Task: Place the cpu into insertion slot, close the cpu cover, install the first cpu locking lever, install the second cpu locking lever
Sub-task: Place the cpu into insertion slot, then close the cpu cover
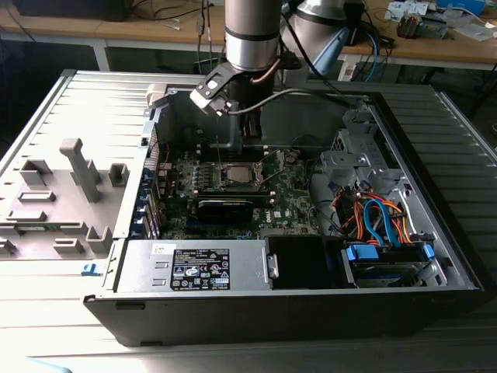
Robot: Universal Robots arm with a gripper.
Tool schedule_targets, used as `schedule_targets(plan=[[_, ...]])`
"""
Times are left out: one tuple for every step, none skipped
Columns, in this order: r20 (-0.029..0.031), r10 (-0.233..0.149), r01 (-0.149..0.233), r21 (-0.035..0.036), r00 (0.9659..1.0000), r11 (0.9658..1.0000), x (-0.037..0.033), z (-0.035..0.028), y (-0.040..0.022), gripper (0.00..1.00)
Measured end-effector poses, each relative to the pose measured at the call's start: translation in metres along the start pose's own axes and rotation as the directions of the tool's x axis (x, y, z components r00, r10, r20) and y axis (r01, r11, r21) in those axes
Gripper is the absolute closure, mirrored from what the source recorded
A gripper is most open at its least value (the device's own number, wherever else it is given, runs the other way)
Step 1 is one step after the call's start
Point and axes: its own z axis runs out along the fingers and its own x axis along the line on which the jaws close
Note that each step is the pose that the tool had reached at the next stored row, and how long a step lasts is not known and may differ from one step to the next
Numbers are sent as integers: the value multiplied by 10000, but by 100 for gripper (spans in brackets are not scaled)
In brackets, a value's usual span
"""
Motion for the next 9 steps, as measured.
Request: schedule_targets(plan=[[0,0,0,2,10000,10000,-6,-150,6,89],[-9,0,0,0,10000,10000,-8,-205,7,89],[-8,0,0,2,10000,10000,-8,-206,7,89],[-9,0,0,1,10000,10000,-35,-205,12,89],[-9,0,0,1,10000,10000,-35,-205,12,89],[-9,1,-1,1,10000,10000,-35,-205,12,89],[-9,1,-1,2,10000,10000,-35,-205,12,89],[-9,0,0,2,10000,10000,-36,-205,12,89],[-9,0,0,2,10000,10000,-36,-205,12,89]])
